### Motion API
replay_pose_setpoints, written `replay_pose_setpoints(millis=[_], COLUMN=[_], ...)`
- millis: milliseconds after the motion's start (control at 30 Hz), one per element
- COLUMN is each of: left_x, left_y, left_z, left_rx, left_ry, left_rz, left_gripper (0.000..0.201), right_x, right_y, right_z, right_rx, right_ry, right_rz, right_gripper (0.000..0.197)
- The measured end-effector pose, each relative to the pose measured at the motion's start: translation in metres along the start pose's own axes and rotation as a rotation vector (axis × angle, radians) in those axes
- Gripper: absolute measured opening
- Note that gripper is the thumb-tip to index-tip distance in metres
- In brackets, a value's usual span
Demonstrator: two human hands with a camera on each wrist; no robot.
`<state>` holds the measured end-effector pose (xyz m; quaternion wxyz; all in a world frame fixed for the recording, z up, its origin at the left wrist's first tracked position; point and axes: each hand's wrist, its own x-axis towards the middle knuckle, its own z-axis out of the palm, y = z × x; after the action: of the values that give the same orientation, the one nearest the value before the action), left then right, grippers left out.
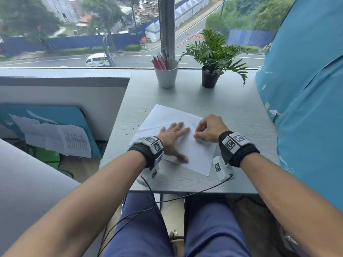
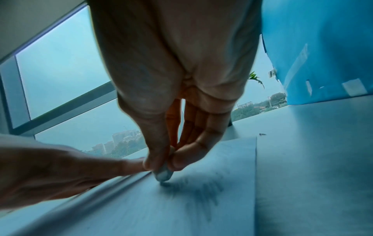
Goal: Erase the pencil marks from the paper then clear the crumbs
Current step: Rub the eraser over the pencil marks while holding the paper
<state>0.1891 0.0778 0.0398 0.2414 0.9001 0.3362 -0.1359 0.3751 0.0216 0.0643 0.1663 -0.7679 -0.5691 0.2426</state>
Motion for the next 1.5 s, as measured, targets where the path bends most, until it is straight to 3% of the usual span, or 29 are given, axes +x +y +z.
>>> replay_pose_setpoints(millis=[133,267,400,533,667,767,900,1033,1167,1267,1400,1500], left_x=[0.007,0.010,0.012,0.012,0.012,0.011,0.012,0.012,0.010,0.010,0.009,0.006], left_y=[0.003,0.003,0.002,0.001,0.004,0.003,0.006,0.006,0.012,0.012,0.015,0.023], left_z=[-0.007,-0.007,-0.004,-0.003,-0.003,-0.002,-0.002,-0.002,0.000,0.003,0.001,0.002], left_rx=[0.063,0.084,0.060,0.059,0.036,0.046,0.046,0.058,0.043,0.044,0.036,0.069], left_ry=[-0.100,-0.116,-0.103,-0.107,-0.090,-0.096,-0.083,-0.099,-0.083,-0.086,-0.093,-0.086], left_rz=[-0.077,-0.090,-0.091,-0.096,-0.100,-0.108,-0.114,-0.137,-0.164,-0.173,-0.203,-0.269], left_gripper=[0.135,0.137,0.139,0.141,0.140,0.141,0.140,0.143,0.142,0.143,0.142,0.143], right_x=[-0.001,-0.016,-0.003,-0.022,-0.006,-0.021,-0.005,-0.020,-0.006,-0.023,-0.013,-0.019], right_y=[-0.005,-0.016,-0.007,-0.020,-0.005,-0.018,-0.006,-0.021,-0.010,-0.020,0.002,0.010], right_z=[0.007,0.022,0.007,0.021,0.004,0.018,0.003,0.015,0.003,0.015,-0.010,-0.008], right_rx=[0.049,-0.011,0.029,-0.063,-0.009,-0.097,-0.007,-0.102,-0.050,-0.119,-0.087,-0.095], right_ry=[0.083,-0.119,0.002,-0.191,0.028,-0.165,0.016,-0.153,0.001,-0.159,-0.016,0.003], right_rz=[-0.002,-0.145,-0.044,-0.159,-0.030,-0.147,-0.016,-0.138,-0.034,-0.132,0.010,0.051], right_gripper=[0.010,0.008,0.011,0.014,0.015,0.018,0.014,0.015,0.014,0.017,0.018,0.016])
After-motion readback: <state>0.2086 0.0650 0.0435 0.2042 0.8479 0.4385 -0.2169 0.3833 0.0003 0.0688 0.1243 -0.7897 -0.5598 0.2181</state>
